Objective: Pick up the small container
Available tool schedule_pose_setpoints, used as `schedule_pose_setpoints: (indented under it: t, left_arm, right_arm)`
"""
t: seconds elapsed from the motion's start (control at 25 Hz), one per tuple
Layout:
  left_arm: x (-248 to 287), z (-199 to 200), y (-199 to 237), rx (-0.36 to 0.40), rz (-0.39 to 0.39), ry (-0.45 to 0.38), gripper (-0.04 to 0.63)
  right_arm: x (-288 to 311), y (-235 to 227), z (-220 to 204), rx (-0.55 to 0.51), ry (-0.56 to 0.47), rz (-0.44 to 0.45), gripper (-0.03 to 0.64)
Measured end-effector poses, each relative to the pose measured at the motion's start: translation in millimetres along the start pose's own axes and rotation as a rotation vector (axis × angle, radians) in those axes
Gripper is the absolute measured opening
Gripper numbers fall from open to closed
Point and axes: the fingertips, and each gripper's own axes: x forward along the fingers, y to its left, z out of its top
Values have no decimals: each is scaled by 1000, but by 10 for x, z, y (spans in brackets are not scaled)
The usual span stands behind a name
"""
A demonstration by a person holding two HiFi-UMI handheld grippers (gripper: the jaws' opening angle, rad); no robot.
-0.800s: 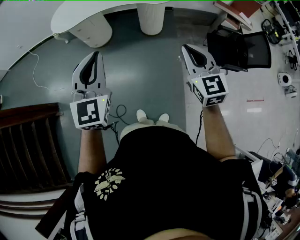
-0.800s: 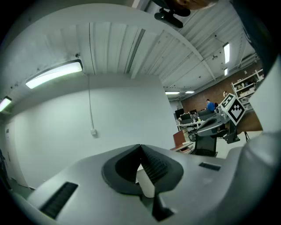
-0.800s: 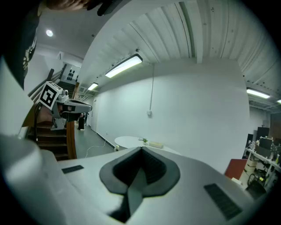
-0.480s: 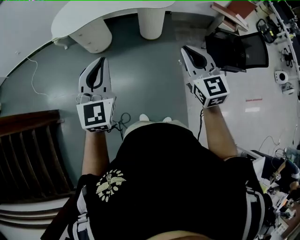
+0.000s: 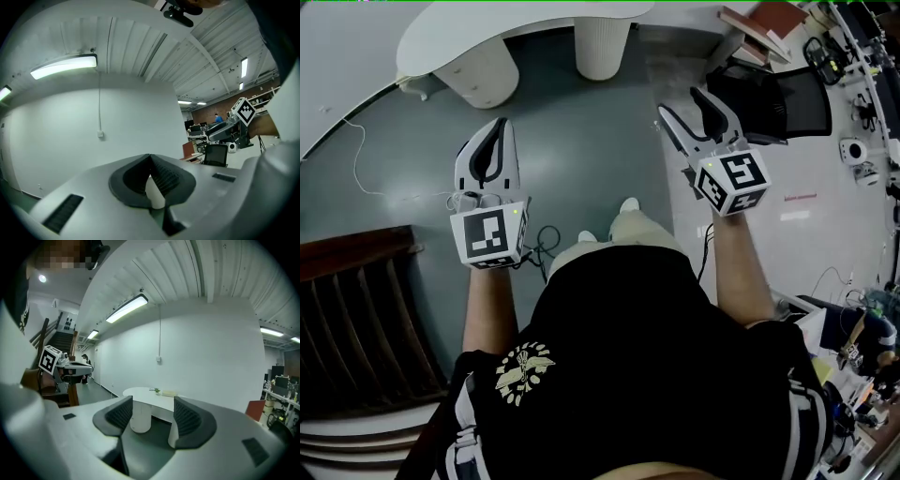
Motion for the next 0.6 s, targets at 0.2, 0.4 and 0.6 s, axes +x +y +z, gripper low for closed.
schedule_pose_setpoints:
  t: [0.2,0.4,0.6]
  left_arm:
    - [194,-6,-4,-47,-24,-1,21]
    - [576,7,31,-22,-5,17,21]
    - [1088,72,91,-22,16,20,21]
  right_arm:
    - [161,-121,47,18,-11,28,264]
    - [393,-369,67,8,-5,68,264]
    - [761,-733,90,6,2,98,264]
